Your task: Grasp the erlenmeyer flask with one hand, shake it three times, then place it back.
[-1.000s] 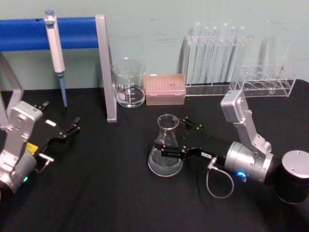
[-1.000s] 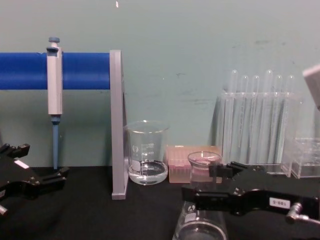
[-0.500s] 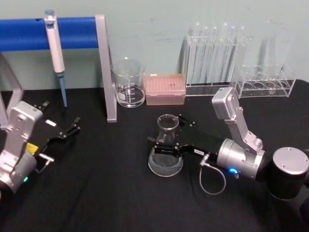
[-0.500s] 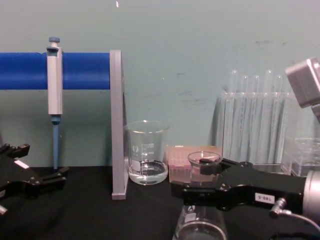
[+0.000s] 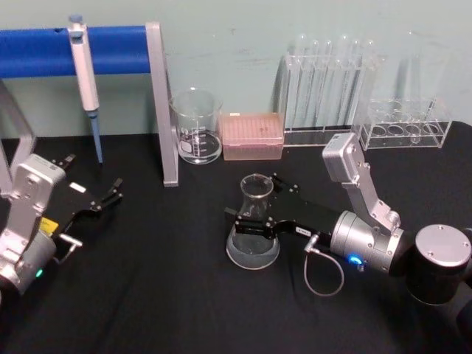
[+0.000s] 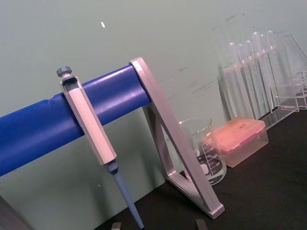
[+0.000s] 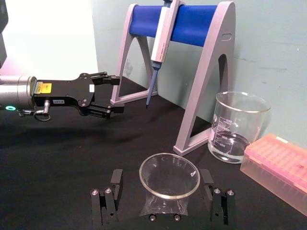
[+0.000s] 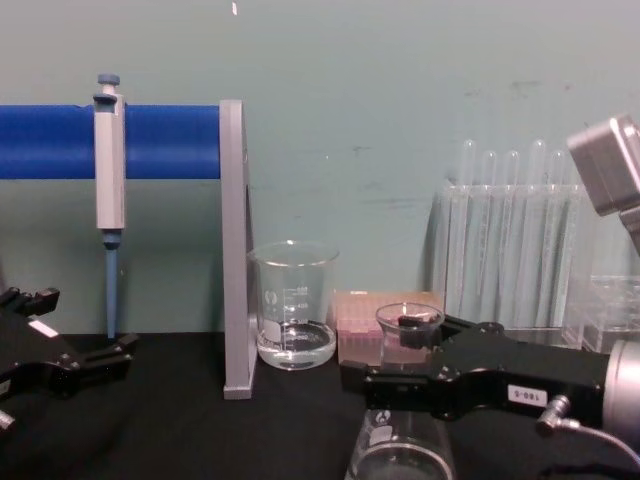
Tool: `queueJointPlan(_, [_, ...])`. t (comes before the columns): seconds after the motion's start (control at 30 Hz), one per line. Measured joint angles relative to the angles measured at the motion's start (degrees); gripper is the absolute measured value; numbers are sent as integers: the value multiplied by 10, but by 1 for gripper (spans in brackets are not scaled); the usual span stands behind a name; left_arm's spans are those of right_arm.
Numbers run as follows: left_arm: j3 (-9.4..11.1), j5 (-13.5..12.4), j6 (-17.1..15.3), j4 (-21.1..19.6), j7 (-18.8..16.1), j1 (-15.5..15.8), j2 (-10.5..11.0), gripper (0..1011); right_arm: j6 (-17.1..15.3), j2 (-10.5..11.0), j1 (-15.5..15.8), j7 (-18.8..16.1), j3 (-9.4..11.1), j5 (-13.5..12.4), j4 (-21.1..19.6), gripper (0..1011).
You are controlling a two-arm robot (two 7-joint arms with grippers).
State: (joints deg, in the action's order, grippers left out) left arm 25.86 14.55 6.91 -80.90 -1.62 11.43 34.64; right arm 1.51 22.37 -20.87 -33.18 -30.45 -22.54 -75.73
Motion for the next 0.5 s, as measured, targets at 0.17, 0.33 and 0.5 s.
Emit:
queueJointPlan(0.17, [0, 0, 0, 0, 0, 0, 0, 1001, 0, 0, 0, 0, 0, 0, 0, 1003])
queueJointPlan(0.33, [0, 0, 0, 0, 0, 0, 0, 1001, -1, 0, 0, -1, 0, -1, 0, 882])
queueJointPlan(0.5, [0, 0, 0, 0, 0, 0, 0, 1001, -1, 1, 1, -1, 1, -2, -1, 759])
